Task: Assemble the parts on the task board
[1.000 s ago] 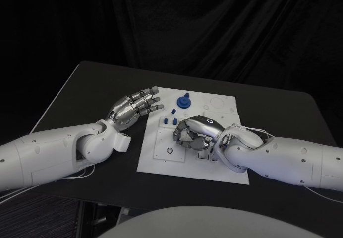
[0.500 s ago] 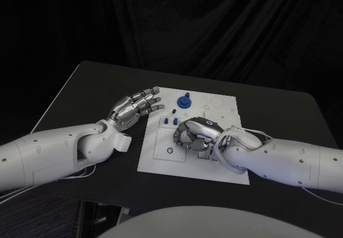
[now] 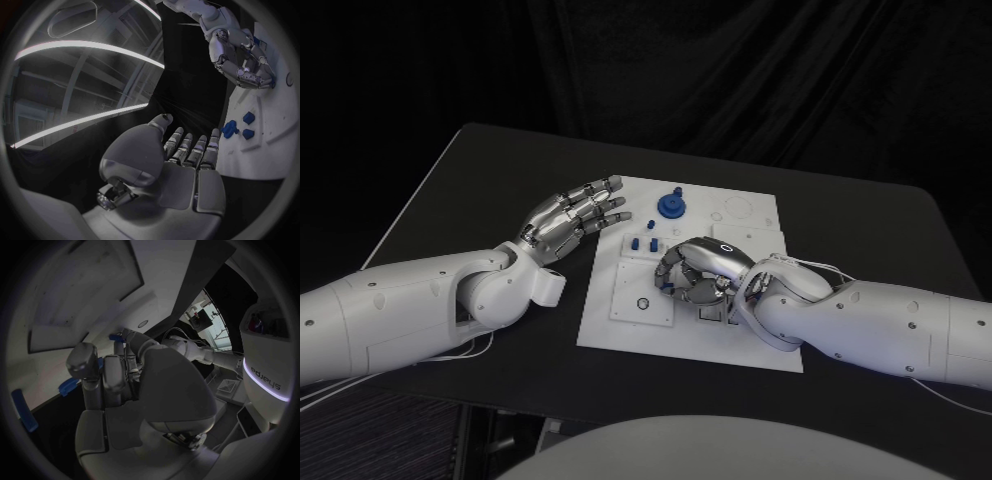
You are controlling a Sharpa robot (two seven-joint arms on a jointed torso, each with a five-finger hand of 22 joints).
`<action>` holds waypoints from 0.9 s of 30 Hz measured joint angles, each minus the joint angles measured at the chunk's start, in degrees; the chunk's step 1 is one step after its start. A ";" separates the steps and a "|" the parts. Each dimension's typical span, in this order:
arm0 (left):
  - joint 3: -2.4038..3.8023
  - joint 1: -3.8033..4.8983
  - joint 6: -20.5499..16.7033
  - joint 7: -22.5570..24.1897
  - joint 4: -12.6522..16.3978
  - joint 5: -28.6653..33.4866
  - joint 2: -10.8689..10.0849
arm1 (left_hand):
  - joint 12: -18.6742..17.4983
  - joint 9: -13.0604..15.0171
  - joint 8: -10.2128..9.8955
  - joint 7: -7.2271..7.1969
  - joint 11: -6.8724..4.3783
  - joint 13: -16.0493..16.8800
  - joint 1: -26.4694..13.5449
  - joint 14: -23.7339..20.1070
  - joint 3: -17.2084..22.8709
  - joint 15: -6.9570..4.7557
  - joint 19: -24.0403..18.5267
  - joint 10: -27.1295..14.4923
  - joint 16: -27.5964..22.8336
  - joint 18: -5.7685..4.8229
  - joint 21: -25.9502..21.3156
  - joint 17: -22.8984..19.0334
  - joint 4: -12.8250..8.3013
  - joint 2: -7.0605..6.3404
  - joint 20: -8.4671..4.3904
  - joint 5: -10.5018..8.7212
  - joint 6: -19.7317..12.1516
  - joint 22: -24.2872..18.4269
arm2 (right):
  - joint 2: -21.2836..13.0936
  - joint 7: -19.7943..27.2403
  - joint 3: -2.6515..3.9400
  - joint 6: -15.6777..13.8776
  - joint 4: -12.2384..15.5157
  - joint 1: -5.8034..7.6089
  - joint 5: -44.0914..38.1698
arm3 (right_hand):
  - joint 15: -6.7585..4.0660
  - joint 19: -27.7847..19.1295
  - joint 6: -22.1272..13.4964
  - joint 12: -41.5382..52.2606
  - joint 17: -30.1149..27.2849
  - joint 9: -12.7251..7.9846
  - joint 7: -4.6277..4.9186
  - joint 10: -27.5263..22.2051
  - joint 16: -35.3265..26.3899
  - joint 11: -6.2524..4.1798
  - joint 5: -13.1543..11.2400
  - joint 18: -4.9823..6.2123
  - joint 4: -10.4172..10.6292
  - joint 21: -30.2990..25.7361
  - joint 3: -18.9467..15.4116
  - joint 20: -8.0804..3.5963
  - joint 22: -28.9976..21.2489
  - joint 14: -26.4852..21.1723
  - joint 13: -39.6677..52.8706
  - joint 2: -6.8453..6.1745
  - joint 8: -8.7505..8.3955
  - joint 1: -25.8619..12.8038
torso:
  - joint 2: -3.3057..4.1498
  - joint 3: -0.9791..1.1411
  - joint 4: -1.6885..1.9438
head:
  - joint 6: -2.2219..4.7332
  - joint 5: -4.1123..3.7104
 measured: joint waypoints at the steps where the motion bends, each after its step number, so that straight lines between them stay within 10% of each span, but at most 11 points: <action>1: 0.00 -0.01 0.00 0.00 -0.01 0.00 0.00 | 0.00 0.00 0.00 0.00 0.00 0.00 0.00 0.00 0.00 0.00 0.00 0.00 0.00 0.00 0.00 0.00 0.00 0.00 0.00 0.00 0.00 0.00 | -0.02 -0.03 0.00 0.00 -0.01 0.00 -0.02 | 0.14 0.00 0.00 -0.01 0.00 0.09 0.00 0.00 0.00 0.00 0.04 0.01 0.00 0.00 0.15 0.00 0.00 -0.14 0.01 0.00 0.00 0.00 | 0.00 0.00 -0.01 | 0.00 0.00; 20: 0.01 -0.19 0.05 0.02 -0.01 0.00 -0.14 | 1.25 0.26 0.58 0.89 -0.20 0.22 -0.23 0.34 1.10 0.09 0.18 0.90 0.94 0.00 0.05 0.12 -0.04 -0.23 -0.01 0.05 1.62 0.17 | -1.82 1.39 0.26 -2.15 2.12 -0.02 0.92 | 0.05 -0.21 -0.40 0.69 0.26 1.19 0.00 0.23 0.00 0.25 6.91 0.01 -0.65 0.79 0.93 -0.21 -0.01 -0.38 0.25 -0.52 0.23 0.98 | -0.01 0.08 0.03 | 0.00 0.07; 27: 0.00 -0.26 -0.23 0.07 0.56 -0.13 -0.37 | 12.15 0.88 2.91 1.04 4.00 1.85 0.41 14.23 7.21 0.05 10.53 10.04 13.56 -0.01 5.02 2.48 -0.64 -2.82 -0.25 0.74 8.23 6.34 | -4.27 4.05 0.71 -4.21 5.71 0.43 6.69 | 0.05 -0.21 -0.40 0.69 0.64 1.25 0.00 0.23 0.08 0.24 7.26 0.00 -0.65 1.34 0.92 -0.21 -0.01 -0.38 0.25 -0.61 0.23 1.03 | 0.00 0.08 0.08 | 0.00 0.07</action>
